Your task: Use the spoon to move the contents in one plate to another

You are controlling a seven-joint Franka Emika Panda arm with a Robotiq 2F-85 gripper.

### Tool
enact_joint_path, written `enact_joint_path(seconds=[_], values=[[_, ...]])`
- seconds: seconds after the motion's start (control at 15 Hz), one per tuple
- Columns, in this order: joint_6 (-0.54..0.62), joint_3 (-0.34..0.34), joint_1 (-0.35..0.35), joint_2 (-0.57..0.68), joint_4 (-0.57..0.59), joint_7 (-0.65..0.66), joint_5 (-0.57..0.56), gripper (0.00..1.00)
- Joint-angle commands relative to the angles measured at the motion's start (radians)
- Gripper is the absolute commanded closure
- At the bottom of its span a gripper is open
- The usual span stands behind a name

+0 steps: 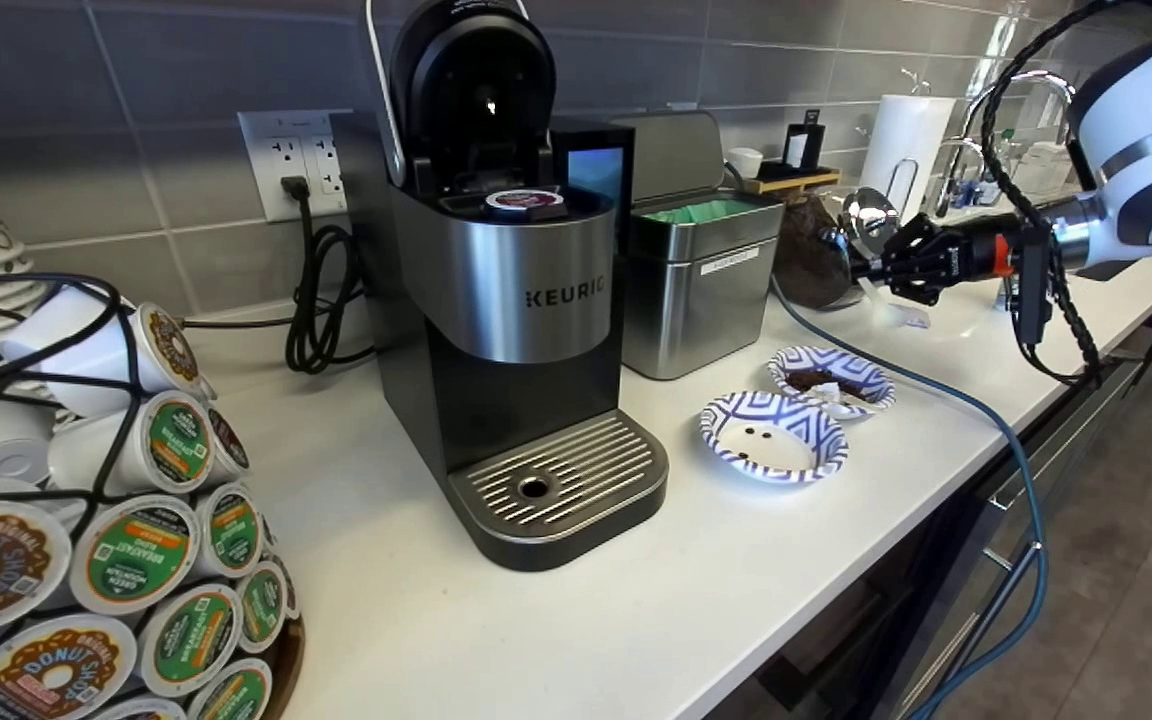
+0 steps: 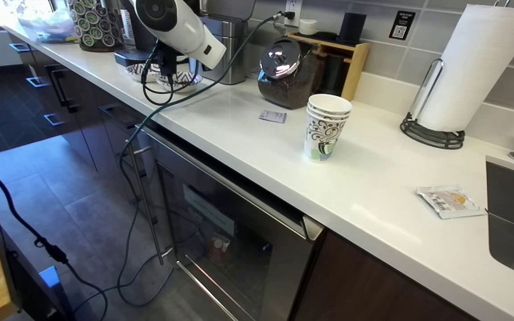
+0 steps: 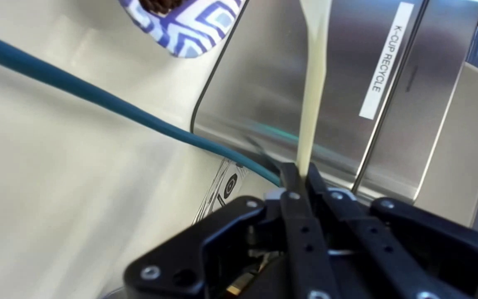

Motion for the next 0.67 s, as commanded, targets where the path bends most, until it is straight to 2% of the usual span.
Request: enact_joint_path(seconds=[0.0, 0.6], values=[[0.030, 0.006, 0.025, 0.053, 0.015, -0.151, 0.108, 0.99], [0.048, 0.001, 0.086, 0.094, 0.016, -0.494, 0.308, 0.99]])
